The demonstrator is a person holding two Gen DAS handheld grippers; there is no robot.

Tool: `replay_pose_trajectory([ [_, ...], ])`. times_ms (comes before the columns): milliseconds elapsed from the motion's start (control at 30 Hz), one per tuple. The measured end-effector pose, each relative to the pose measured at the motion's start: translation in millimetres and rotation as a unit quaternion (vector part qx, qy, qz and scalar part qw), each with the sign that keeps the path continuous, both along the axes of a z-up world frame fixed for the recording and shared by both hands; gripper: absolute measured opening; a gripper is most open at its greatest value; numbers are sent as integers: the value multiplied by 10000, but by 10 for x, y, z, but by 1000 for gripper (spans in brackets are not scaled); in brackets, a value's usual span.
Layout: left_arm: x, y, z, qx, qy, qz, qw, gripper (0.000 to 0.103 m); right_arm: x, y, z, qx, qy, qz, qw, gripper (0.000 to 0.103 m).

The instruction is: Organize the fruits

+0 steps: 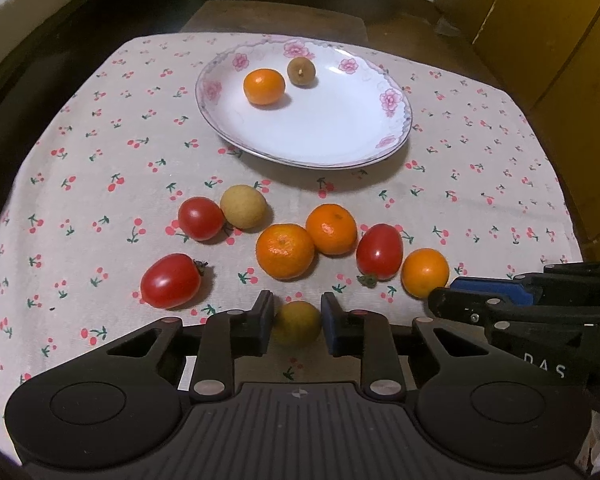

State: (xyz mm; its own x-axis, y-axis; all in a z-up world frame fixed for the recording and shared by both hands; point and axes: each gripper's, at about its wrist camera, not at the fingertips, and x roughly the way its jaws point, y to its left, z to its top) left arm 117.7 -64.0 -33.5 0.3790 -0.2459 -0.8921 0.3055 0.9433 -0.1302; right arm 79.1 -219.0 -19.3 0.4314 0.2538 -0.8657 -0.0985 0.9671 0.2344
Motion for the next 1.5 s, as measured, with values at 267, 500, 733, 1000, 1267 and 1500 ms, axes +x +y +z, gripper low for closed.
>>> replay_pose_trajectory([
  [267, -3, 59, -4, -123, 115, 21, 9999, 36, 34, -143, 30, 236, 81, -94, 9996, 32],
  [500, -21, 67, -53, -123, 151, 0, 9998, 46, 184, 36, -4, 274, 40, 122, 9995, 44],
  [733, 21, 111, -48, -184, 121, 105, 9997, 40, 263, 104, -55, 327, -27, 114, 9994, 39],
  [1000, 36, 93, -48, -137, 87, 75, 9998, 37, 163, 187, -122, 211, 77, 219, 9995, 33],
  [1267, 8, 57, -36, -85, 62, -30, 9999, 33, 65, 185, -74, -87, 56, 268, 9996, 33],
  [1500, -11, 57, 82, -220, -54, -69, 9997, 33, 48, 91, 74, -20, -93, 101, 9999, 33],
])
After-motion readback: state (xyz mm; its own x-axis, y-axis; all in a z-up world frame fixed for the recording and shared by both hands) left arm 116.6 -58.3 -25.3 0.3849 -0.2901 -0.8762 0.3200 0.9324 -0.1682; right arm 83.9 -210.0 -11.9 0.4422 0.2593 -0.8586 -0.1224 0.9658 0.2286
